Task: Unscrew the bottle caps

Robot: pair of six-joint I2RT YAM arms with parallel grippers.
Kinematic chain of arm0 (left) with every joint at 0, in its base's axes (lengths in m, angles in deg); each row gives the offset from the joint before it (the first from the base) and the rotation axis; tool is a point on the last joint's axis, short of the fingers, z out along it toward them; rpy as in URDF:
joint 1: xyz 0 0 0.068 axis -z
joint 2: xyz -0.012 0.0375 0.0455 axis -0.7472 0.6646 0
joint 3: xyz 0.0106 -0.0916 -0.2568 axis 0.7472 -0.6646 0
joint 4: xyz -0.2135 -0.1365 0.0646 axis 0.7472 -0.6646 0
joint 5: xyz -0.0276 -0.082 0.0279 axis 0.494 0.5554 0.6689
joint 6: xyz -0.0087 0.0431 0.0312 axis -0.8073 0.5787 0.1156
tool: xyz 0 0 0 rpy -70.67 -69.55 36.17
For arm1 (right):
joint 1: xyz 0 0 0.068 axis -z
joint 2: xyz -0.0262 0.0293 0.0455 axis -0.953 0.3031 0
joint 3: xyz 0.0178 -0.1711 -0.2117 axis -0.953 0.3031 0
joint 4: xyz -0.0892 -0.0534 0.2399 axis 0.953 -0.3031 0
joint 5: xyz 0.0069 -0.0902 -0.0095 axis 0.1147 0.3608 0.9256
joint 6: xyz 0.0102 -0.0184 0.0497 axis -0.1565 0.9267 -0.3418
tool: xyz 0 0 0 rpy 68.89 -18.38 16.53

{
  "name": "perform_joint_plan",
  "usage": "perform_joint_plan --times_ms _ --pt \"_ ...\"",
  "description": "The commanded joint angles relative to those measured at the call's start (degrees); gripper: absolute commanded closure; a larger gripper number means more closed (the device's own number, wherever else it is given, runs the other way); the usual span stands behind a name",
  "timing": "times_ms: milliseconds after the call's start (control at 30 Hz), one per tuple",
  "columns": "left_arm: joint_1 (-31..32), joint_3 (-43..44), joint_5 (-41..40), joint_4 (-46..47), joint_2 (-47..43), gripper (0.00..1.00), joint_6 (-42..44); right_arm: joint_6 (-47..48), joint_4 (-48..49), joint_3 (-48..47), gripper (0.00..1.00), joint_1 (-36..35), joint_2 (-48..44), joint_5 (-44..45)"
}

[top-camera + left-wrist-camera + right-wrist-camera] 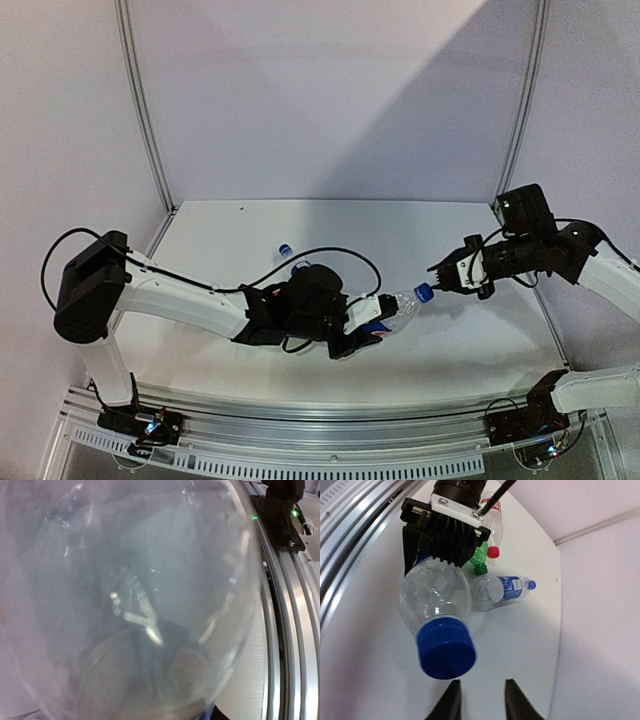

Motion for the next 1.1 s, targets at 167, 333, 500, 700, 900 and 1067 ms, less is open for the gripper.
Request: perform_joint_plan --times_ms 167,333,500,700,900,1067 --pt "0.8 -0.2 -3.5 -1.0 -0.6 0.84 2.2 -7.8 -6.3 -8.4 0.42 0.3 -0.6 -2.3" --pt "0.9 -1.3 -13.7 0.5 -1.5 0.83 3.6 -28.0 -15.3 -15.8 0.4 0.9 3.6 -6.6" --pt "2.0 -1.8 -25.9 3.1 -0.4 0.8 7.5 -47.9 -28.2 -25.9 0.42 2.9 16.0 -8.2" --pt "3.8 -2.1 -32.0 7.2 0.9 0.78 11.1 -56.3 -29.4 -24.5 0.39 4.7 22.0 -13.8" --pt "5.4 -1.4 -35.6 9.1 2.9 0.78 13.8 -64.0 -28.9 -23.9 0.39 4.7 25.2 -19.9" --pt "6.0 -1.1 -37.4 9.8 3.6 0.78 14.7 -65.8 -28.8 -23.6 0.4 4.7 26.0 -18.7"
